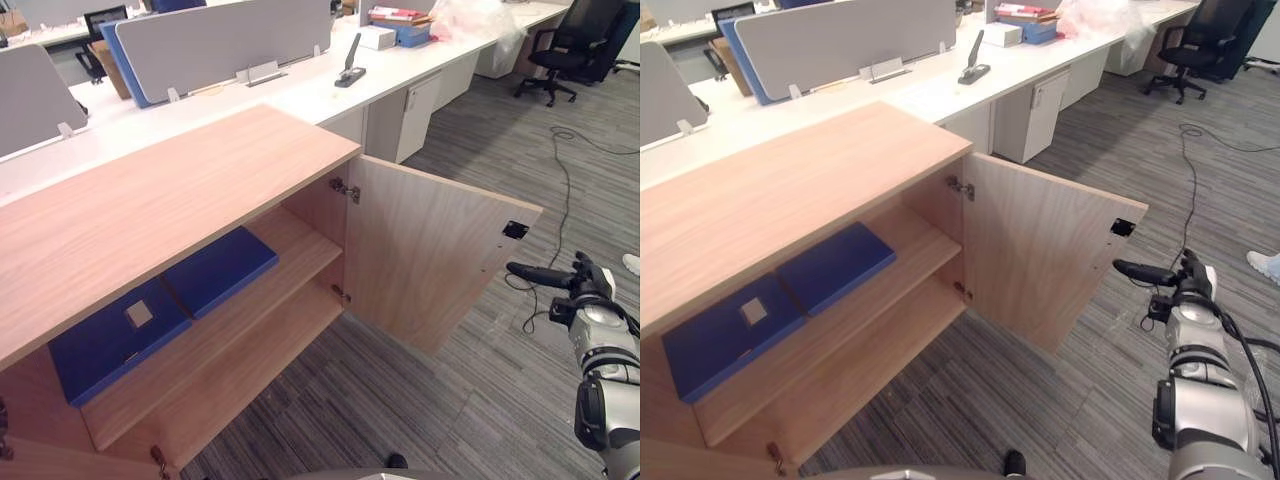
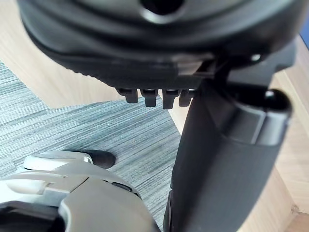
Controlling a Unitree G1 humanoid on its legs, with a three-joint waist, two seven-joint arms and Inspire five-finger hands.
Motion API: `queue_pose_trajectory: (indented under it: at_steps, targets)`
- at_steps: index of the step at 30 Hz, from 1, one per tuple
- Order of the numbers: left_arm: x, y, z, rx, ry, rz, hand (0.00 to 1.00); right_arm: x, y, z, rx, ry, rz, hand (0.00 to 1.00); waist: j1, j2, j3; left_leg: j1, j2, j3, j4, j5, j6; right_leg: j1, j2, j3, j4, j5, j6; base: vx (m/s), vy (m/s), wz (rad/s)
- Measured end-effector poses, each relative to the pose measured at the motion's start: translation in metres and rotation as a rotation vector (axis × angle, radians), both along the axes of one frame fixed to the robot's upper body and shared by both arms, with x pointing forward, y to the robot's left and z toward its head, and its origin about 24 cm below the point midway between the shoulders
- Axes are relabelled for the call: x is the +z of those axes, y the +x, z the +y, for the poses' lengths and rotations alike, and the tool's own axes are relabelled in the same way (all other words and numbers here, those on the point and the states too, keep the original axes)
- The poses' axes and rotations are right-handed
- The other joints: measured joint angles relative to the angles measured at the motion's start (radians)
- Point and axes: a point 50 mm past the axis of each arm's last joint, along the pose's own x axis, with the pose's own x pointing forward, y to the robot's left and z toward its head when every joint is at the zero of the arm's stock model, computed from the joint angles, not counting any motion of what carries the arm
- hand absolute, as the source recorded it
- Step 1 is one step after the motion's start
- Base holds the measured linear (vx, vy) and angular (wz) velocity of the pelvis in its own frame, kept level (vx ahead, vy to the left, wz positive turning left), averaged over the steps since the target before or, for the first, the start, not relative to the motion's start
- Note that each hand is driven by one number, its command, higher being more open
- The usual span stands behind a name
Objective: Walk over to the cabinet, pick up the folder, carry it to the office cabinet, place the folder inside the office cabinet, then close the office cabinet door
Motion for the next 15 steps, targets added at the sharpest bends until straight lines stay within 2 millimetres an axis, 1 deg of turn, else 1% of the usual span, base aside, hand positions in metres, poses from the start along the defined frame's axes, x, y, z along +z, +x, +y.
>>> queue_pose_trajectory:
  at_steps: [1, 5, 8, 11, 15]
  targets:
    - [0.0, 0.0, 0.0, -0.001, 0.001, -0.001, 1.0, 0.01, 0.012, 0.008, 0.041, -0.001, -0.029, 1.0, 0.005, 0.005, 0.014, -0.002, -0.001, -0.008, 0.002, 0.0, 0.0, 0.0, -0.001, -0.005, 0.0, 0.0, 0.0, -0.02, 0.015, 0.13]
    - [0.001, 0.004, 0.0, -0.014, 0.002, -0.01, 1.0, 0.025, 0.03, 0.02, 0.099, -0.002, -0.077, 1.0, 0.017, 0.019, 0.032, -0.012, -0.001, -0.02, 0.007, 0.001, 0.001, 0.0, -0.002, -0.014, 0.0, 0.0, -0.001, 0.0, 0.019, 0.08]
    - [0.001, 0.005, 0.0, -0.017, 0.003, -0.013, 1.0, 0.026, 0.031, 0.021, 0.082, 0.033, -0.099, 1.0, 0.022, 0.02, 0.035, -0.016, 0.0, -0.023, 0.007, 0.001, 0.001, 0.0, -0.002, -0.017, 0.0, 0.0, -0.001, 0.0, 0.007, 0.02]
    - [0.001, 0.007, 0.001, -0.024, 0.006, -0.022, 1.0, 0.027, 0.033, 0.023, 0.106, 0.008, -0.09, 1.0, 0.018, 0.018, 0.044, -0.018, -0.001, -0.025, 0.012, 0.001, 0.001, 0.001, -0.003, -0.018, 0.0, 0.0, -0.001, 0.0, 0.0, 0.0]
    - [0.002, 0.011, 0.003, -0.031, 0.012, -0.03, 1.0, 0.036, 0.039, 0.026, 0.129, -0.021, -0.096, 1.0, 0.006, 0.023, 0.069, -0.026, 0.0, -0.036, 0.023, 0.001, 0.001, 0.001, -0.003, -0.024, 0.0, 0.003, -0.004, -0.06, 0.013, 0.04]
